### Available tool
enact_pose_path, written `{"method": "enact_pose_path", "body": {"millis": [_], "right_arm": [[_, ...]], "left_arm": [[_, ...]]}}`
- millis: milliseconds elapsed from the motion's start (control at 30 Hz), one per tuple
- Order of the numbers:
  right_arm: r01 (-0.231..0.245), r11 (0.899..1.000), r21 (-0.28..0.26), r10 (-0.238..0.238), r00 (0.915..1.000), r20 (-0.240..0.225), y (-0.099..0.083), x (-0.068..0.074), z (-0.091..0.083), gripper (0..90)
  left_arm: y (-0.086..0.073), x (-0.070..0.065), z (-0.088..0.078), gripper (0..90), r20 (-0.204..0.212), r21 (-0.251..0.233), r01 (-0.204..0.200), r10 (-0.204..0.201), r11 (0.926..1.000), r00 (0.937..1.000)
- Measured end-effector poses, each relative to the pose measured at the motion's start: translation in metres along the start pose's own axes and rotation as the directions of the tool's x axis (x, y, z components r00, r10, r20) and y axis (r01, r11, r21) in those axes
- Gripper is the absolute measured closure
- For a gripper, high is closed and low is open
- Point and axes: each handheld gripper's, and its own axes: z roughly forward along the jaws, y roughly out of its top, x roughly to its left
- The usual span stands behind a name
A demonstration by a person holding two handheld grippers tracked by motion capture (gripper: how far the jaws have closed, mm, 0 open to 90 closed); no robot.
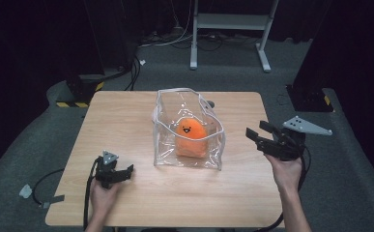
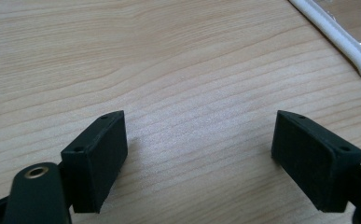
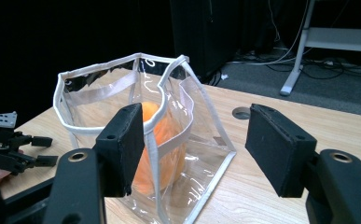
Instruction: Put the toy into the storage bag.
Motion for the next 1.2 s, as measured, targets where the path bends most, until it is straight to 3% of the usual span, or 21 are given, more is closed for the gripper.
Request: {"method": "enact_pose_path", "body": {"millis": [733,1200], "right_arm": [[-0.044,0.999,-0.016,0.045,0.9985,0.033,-0.023,-0.011,-0.015,36.0],[-0.068,0.997,0.019,0.067,0.9966,0.049,-0.044,-0.017,-0.015,35.6]], "left_arm": [[0.000,0.000,0.000,18.4,0.000,0.000,0.000,0.000,1.0000,1.0000],[0.000,0.000,0.000,18.4,0.000,-0.001,0.001,-0.001,1.0000,1.0000]]}}
